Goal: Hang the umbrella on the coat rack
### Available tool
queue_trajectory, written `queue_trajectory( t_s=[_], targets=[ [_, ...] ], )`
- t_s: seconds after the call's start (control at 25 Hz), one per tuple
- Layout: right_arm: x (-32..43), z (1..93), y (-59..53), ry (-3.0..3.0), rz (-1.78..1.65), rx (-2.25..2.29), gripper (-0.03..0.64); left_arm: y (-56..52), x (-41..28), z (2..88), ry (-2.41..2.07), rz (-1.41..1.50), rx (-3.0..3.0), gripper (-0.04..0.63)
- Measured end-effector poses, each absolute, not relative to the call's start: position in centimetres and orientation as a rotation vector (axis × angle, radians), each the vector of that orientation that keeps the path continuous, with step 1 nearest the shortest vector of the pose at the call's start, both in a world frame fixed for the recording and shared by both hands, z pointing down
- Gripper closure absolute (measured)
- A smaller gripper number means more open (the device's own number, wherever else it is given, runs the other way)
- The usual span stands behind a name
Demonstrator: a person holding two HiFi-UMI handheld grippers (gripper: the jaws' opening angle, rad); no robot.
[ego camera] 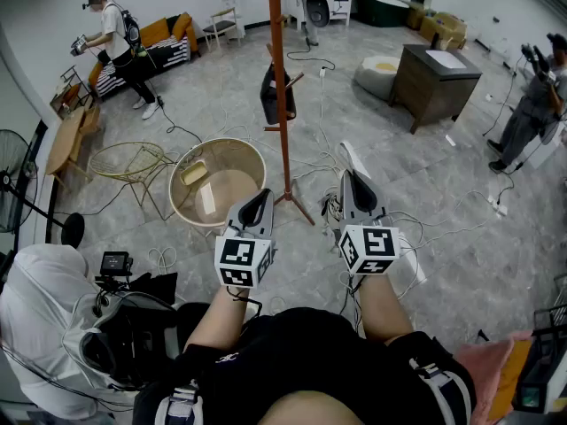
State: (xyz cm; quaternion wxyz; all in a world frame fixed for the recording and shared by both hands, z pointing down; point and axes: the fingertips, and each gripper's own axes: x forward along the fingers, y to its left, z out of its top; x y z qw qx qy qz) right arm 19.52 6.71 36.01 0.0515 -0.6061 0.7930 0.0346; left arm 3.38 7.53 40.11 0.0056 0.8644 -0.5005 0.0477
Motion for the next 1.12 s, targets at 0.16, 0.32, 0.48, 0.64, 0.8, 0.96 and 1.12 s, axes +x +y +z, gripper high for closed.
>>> queue_trajectory(
  t_s=[0.16,0.32,0.48,0.64,0.8,0.96,1.12],
  targets=[
    [19.1,35.6,8.0,2.409,0.095,-1.844,0.597,8.6,3.1,39.7,-1.556,0.146,2.707,0.577],
    [18.4,35.4,8.1,2.409,0.094,-1.843,0.597,8.6,2.7,39.9,-1.544,0.14,2.71,0.577],
    [17.1,35.5,6.9,2.407,0.099,-1.851,0.597,7.1,1.5,39.9,-1.531,0.121,2.723,0.577],
    [15.4,35.1,6.5,2.395,0.116,-1.857,0.597,6.5,-0.2,39.9,-1.524,0.101,2.73,0.577],
    [12.5,34.9,5.2,2.377,0.155,-1.879,0.597,4.8,-3.2,40.4,-1.501,0.078,2.739,0.577],
    [9.2,35.2,2.0,2.337,0.156,-1.921,0.598,1.8,-7.0,40.8,-1.475,0.06,2.759,0.577],
    [5.6,34.2,-0.4,2.326,0.153,-1.947,0.597,-0.5,-10.8,40.3,-1.467,0.059,2.752,0.577]
  ],
)
